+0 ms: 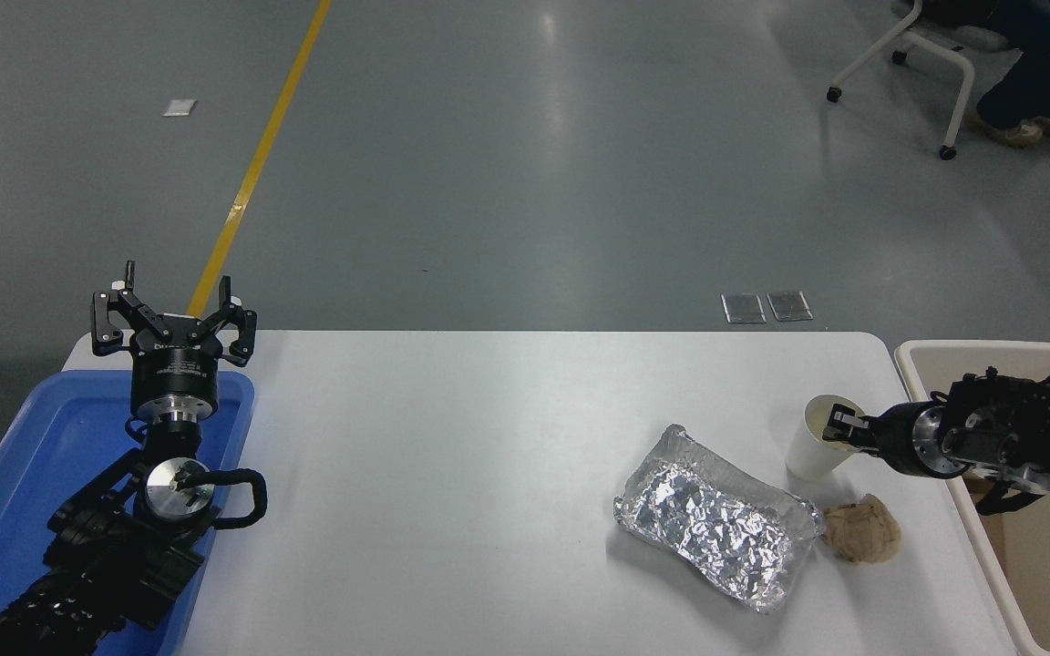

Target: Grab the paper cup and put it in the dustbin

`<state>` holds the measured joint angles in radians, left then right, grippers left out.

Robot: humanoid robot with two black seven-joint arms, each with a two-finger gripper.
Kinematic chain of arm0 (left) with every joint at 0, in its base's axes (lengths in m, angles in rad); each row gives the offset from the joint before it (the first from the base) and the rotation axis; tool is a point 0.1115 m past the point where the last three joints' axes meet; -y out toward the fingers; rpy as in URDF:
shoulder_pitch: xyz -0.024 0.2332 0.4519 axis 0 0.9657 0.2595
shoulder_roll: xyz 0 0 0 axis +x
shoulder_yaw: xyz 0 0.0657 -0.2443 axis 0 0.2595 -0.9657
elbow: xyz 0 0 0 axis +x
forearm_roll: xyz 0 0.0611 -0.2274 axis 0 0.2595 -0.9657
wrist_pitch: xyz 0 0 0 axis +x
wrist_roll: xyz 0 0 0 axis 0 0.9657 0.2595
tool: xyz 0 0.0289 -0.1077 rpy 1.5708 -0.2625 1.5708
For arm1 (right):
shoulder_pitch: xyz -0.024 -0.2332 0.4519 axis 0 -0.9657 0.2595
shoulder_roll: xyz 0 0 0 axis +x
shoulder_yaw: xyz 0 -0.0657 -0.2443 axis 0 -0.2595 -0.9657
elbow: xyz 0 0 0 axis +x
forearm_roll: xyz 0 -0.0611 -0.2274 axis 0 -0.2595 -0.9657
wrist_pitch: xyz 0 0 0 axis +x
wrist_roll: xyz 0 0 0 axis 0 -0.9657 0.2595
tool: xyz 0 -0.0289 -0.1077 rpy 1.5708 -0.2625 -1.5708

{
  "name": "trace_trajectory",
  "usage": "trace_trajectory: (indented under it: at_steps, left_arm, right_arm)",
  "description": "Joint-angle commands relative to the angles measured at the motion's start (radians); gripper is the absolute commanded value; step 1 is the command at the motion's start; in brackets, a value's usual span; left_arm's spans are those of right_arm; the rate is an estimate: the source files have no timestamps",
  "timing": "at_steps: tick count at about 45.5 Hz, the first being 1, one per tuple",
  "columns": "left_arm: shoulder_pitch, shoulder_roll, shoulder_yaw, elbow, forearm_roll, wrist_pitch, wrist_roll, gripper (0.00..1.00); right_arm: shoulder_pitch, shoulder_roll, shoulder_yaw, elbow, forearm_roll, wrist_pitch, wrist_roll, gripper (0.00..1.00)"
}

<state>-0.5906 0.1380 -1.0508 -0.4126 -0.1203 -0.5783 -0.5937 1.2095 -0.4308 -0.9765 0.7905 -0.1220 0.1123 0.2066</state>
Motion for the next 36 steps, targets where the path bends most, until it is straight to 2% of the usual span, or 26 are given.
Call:
trace_trajectory:
  at_steps: [1,7,18,26,36]
  left_arm:
    - [0.000,0.000,0.000,0.000,0.001,0.000,0.000,0.99]
    - [0.000,0.000,0.000,0.000,0.001,0.000,0.000,0.99]
    - [0.000,0.000,0.000,0.000,0.001,0.000,0.000,0.99]
    - [0.000,0.000,0.000,0.000,0.001,0.000,0.000,0.99]
    - [0.000,0.000,0.000,0.000,0.001,0.000,0.000,0.99]
  right_arm:
    - [0.162,-0.106,-0.016,0.202,-0.034,0.012,0.007,0.00]
    - [0.346,-0.178,-0.083,0.413,-0.123,0.014,0.005,0.00]
    - [0.774,-0.233,-0.332,0.688,-0.177,0.064,0.011,0.00]
    - [1.106,-0.282,-0.410,0.802,-0.238,0.272,0.017,0.00]
    - [1.370,-0.290,-0.458,0.811,-0.245,0.498,0.019,0.00]
